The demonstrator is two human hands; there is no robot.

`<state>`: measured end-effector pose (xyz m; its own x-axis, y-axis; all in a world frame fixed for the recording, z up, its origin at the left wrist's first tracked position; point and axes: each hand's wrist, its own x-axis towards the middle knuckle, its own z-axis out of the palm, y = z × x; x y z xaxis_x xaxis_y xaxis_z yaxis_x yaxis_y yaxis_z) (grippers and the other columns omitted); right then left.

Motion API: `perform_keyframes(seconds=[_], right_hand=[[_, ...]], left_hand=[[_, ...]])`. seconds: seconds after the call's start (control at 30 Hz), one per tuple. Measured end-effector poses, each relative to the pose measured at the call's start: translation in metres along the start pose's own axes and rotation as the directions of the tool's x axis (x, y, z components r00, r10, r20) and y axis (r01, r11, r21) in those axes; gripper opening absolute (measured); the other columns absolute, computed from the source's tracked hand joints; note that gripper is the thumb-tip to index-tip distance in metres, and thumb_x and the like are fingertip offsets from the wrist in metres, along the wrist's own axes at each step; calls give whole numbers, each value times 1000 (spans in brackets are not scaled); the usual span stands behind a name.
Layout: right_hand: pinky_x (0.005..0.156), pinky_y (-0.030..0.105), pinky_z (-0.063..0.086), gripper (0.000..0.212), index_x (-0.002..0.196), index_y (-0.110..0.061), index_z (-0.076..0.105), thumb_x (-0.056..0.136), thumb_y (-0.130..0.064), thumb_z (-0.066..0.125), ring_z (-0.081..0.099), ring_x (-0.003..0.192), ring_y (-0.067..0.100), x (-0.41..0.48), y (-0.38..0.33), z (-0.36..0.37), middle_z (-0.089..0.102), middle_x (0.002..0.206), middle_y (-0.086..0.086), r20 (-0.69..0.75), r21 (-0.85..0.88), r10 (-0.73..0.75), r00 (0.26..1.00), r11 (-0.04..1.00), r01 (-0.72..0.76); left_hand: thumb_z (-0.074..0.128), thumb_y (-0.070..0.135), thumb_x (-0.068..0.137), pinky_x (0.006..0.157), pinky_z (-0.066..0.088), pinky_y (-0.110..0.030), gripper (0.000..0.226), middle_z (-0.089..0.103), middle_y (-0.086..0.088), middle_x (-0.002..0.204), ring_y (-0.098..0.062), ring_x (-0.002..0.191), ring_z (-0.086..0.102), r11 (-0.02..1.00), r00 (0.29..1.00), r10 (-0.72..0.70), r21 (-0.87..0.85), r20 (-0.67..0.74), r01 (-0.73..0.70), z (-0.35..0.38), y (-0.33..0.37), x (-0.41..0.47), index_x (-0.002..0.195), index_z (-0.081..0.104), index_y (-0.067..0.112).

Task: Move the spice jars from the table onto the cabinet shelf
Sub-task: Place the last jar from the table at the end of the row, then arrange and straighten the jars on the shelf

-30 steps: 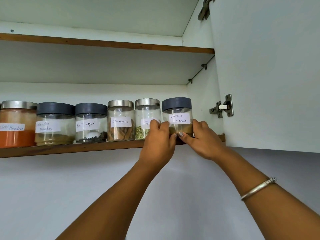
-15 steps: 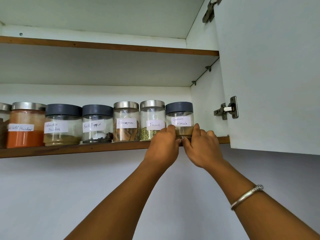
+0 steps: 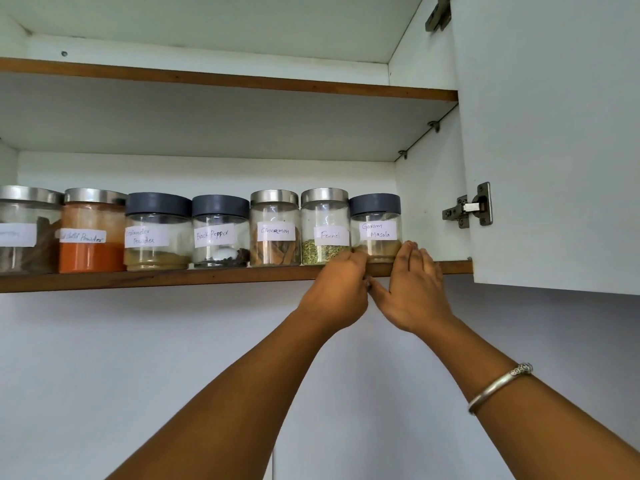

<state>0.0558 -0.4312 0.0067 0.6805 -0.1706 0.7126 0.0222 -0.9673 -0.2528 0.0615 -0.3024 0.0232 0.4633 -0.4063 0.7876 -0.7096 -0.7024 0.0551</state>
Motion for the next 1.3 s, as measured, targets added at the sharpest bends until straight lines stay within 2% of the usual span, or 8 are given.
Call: perform_keyframes(seconds=[0.07,0.13,0.3,0.43,0.8,0.9,1.1,1.3], right_hand=[[119,44,2,96,150,-6,-11,89,-64,36,-12,147,30,-11,-7,4,-11,159,14,3,16,17,1000,1000,-17],[119,45,3,97,150,-7,-11,89,-63,40,-14,146,32,-24,-19,7,-14,158,15,-3,6,15,1000,1000,-15],[119,45,2,92,149,-8,-13,92,-52,44,-15,145,35,-50,-66,13,-18,157,18,36,-1,-80,996,997,80],[119,43,1,88,151,-14,-10,92,-45,48,-17,145,32,-63,-121,18,-17,158,14,42,75,-199,979,978,195],[119,40,2,87,152,-19,-1,89,-57,46,-11,147,29,-101,-322,43,-8,160,9,2,172,-446,895,882,439],[119,40,4,85,151,-20,2,89,-58,46,-8,147,28,-109,-373,50,-4,160,8,-9,205,-466,885,865,457],[118,35,5,85,151,-18,4,89,-55,48,-8,148,25,-125,-456,70,-3,160,7,-33,270,-494,869,833,483],[118,36,3,85,152,-17,5,89,-55,49,-11,147,25,-131,-494,83,-3,160,8,-13,250,-491,871,842,479]], left_hand=[[45,7,92,102,37,-30,48,42,-10,142,-24,130,41,1000,997,16,6,70,-16,-3,-2,-13,140,38,11],[45,7,93,110,30,-31,54,27,-6,153,-22,140,28,999,994,27,16,108,-28,-10,-6,-27,144,30,13],[55,11,86,100,41,-31,59,38,-3,141,-21,128,40,995,996,46,80,72,-52,-43,-31,-58,140,34,16],[59,19,84,96,45,-32,58,40,-1,137,-21,124,43,989,999,8,145,49,-15,-84,-66,-87,138,36,18],[63,26,83,93,48,-33,57,45,0,132,-20,117,49,938,990,-144,318,-6,139,-232,-207,-181,134,38,21],[63,27,84,93,46,-29,59,44,-1,133,-19,118,48,926,980,-199,322,-30,198,-266,-242,-206,136,36,21],[61,27,84,97,44,-34,59,43,-3,132,-21,121,44,912,962,-267,309,-57,271,-321,-304,-241,137,35,19],[63,27,84,99,40,-32,60,42,-2,133,-20,124,42,919,955,-282,260,-89,295,-342,-336,-253,137,36,19]])
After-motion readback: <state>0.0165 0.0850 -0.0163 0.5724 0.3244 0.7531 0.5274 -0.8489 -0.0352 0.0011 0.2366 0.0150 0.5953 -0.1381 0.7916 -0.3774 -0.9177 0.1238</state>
